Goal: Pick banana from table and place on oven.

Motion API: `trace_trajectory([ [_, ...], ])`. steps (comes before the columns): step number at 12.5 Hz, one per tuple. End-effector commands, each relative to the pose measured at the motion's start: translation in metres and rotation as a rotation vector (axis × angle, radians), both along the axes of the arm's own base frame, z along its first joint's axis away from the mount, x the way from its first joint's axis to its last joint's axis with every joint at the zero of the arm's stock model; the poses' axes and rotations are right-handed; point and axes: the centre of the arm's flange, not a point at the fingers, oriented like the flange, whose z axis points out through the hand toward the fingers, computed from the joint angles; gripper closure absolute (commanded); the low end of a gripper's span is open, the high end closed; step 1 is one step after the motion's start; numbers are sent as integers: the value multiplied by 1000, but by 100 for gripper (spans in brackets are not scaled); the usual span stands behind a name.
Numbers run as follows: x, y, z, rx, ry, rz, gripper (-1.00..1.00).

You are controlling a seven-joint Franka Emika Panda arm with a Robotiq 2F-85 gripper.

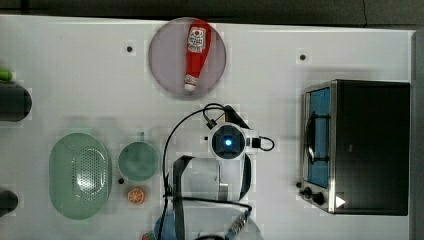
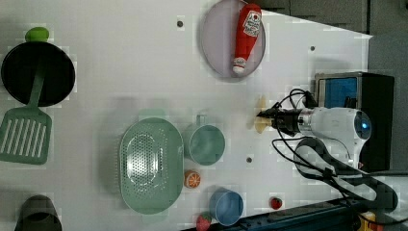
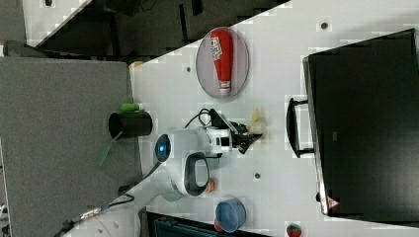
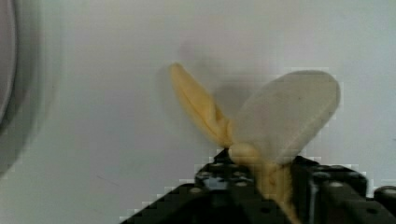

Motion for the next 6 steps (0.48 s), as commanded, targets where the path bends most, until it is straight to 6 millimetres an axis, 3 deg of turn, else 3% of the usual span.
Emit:
trace_trajectory([
  [1, 12, 0, 48, -4, -73, -2, 47],
  [3, 15, 1, 101, -4, -69, -2, 47],
  [6, 13, 2, 211, -5, -35, -5, 47],
])
